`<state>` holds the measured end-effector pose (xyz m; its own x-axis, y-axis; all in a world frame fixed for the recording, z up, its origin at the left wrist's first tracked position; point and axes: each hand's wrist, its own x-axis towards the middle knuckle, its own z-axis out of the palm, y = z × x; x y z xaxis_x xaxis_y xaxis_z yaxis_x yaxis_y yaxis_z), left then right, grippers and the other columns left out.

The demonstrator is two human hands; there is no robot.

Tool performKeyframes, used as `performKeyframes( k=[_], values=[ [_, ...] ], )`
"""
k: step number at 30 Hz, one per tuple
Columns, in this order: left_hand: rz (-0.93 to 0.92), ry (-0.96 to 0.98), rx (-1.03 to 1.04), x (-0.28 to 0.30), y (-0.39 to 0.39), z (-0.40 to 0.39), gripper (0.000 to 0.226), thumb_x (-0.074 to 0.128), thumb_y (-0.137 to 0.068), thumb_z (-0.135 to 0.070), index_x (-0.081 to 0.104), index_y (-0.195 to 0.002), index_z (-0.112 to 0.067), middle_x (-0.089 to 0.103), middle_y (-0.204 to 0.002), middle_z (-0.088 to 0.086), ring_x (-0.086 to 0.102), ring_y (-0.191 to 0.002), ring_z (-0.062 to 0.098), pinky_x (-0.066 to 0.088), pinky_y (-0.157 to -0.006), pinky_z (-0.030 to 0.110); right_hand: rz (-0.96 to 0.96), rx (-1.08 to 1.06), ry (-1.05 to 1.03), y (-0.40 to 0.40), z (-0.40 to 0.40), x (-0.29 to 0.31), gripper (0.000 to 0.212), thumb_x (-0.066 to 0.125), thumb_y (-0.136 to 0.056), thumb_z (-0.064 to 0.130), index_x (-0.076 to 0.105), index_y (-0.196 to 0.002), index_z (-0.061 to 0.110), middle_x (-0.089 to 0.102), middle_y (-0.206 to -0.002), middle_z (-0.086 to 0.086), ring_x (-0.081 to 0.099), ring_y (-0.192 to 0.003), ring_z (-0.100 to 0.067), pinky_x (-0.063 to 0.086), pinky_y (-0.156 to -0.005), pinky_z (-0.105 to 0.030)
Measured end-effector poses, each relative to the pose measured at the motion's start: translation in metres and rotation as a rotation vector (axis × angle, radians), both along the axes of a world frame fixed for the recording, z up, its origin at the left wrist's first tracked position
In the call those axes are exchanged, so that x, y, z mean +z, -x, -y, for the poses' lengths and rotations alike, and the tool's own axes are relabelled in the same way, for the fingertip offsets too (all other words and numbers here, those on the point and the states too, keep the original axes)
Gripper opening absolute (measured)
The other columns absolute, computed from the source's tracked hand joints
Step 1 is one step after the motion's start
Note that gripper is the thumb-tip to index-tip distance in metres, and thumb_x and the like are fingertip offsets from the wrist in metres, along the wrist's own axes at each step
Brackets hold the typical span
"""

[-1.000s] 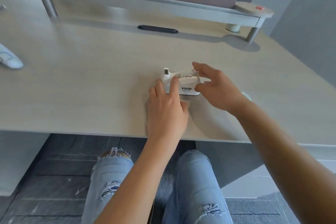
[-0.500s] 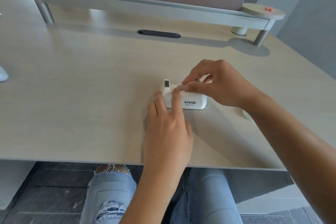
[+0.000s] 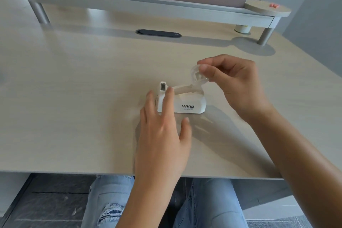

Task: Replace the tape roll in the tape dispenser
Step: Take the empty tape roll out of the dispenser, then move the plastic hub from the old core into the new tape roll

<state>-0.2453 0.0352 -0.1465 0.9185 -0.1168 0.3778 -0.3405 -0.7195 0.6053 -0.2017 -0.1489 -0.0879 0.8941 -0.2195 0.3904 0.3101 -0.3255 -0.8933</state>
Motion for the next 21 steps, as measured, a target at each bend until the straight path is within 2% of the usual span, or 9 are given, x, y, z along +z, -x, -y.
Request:
performKeyframes(
  k=[2, 4, 6, 8, 9, 11, 13, 16, 21],
  values=[
    [0.091, 0.153, 0.034, 0.005, 0.003, -0.001, 0.062, 0.062, -0.096, -0.036, 0.044, -0.153, -0.019, 0.044, -0.159, 0.014, 0.045, -0.144, 0.032, 0.047, -0.105, 0.038, -0.006, -0.008, -0.043, 0.011, -0.001, 0.003, 0.01, 0.077, -0.092, 0.014, 0.081, -0.1, 0.008, 0.083, -0.096, -0.009, 0.072, -0.086, -0.016, 0.058, -0.08, -0.034],
    [0.239, 0.331, 0.04, 0.009, 0.009, -0.001, 0.047, 0.068, -0.095, -0.023, 0.06, -0.138, -0.007, 0.061, -0.139, 0.016, 0.059, -0.128, 0.032, 0.046, -0.103, 0.029, -0.036, -0.016, -0.092, 0.029, -0.002, 0.004, 0.009, 0.077, -0.093, 0.015, 0.081, -0.098, 0.01, 0.082, -0.094, -0.007, 0.072, -0.085, -0.018, 0.058, -0.082, -0.038],
    [0.271, 0.506, 0.007, 0.014, 0.017, 0.003, 0.035, 0.071, -0.091, -0.015, 0.069, -0.124, -0.005, 0.07, -0.118, 0.011, 0.069, -0.108, 0.028, 0.054, -0.096, 0.032, -0.069, -0.017, -0.166, 0.05, -0.004, 0.002, 0.006, 0.077, -0.092, 0.015, 0.081, -0.095, 0.012, 0.081, -0.089, -0.003, 0.071, -0.083, -0.016, 0.058, -0.082, -0.038],
    [0.091, 0.714, -0.06, 0.022, 0.023, 0.013, 0.027, 0.073, -0.09, -0.02, 0.075, -0.116, -0.012, 0.076, -0.108, 0.002, 0.074, -0.096, 0.02, 0.059, -0.088, 0.034, -0.098, -0.025, -0.234, 0.073, -0.006, -0.001, 0.009, 0.08, -0.086, 0.022, 0.082, -0.09, 0.015, 0.081, -0.087, -0.002, 0.07, -0.084, -0.018, 0.056, -0.086, -0.041],
    [-0.028, 0.791, -0.108, 0.025, 0.026, 0.018, 0.023, 0.075, -0.091, -0.023, 0.077, -0.112, -0.015, 0.079, -0.104, -0.001, 0.076, -0.093, 0.016, 0.059, -0.085, 0.03, -0.106, -0.04, -0.253, 0.084, -0.006, -0.002, 0.013, 0.081, -0.08, 0.028, 0.082, -0.087, 0.016, 0.081, -0.086, -0.002, 0.069, -0.084, -0.019, 0.055, -0.086, -0.042],
    [-0.222, 0.874, -0.219, 0.029, 0.034, 0.03, 0.012, 0.078, -0.092, -0.021, 0.081, -0.103, -0.018, 0.084, -0.093, -0.004, 0.079, -0.086, 0.011, 0.057, -0.08, 0.02, -0.114, -0.08, -0.269, 0.104, -0.002, -0.005, 0.02, 0.081, -0.073, 0.035, 0.083, -0.084, 0.019, 0.082, -0.084, 0.0, 0.068, -0.081, -0.014, 0.052, -0.082, -0.038],
    [-0.355, 0.923, -0.306, 0.03, 0.043, 0.04, 0.006, 0.078, -0.091, -0.017, 0.083, -0.094, -0.02, 0.085, -0.086, -0.004, 0.08, -0.082, 0.013, 0.057, -0.077, 0.018, -0.119, -0.112, -0.291, 0.12, 0.003, -0.009, 0.019, 0.081, -0.072, 0.035, 0.084, -0.083, 0.02, 0.082, -0.084, 0.001, 0.07, -0.079, -0.013, 0.054, -0.081, -0.038],
    [-0.461, 0.97, -0.315, 0.026, 0.056, 0.053, 0.007, 0.078, -0.091, -0.012, 0.083, -0.093, -0.015, 0.085, -0.085, 0.001, 0.081, -0.08, 0.022, 0.061, -0.076, 0.022, -0.131, -0.137, -0.332, 0.142, 0.014, -0.015, 0.014, 0.082, -0.072, 0.032, 0.085, -0.081, 0.022, 0.082, -0.086, -0.001, 0.074, -0.083, -0.018, 0.058, -0.087, -0.046],
    [-0.572, 1.069, -0.311, 0.023, 0.073, 0.067, 0.009, 0.074, -0.092, -0.008, 0.082, -0.097, -0.008, 0.086, -0.088, 0.006, 0.081, -0.081, 0.017, 0.065, -0.08, 0.028, -0.185, -0.12, -0.34, 0.171, 0.026, -0.021, 0.022, 0.082, -0.074, 0.025, 0.085, -0.094, 0.016, 0.084, -0.093, -0.006, 0.074, -0.085, -0.018, 0.059, -0.088, -0.038]
  ],
)
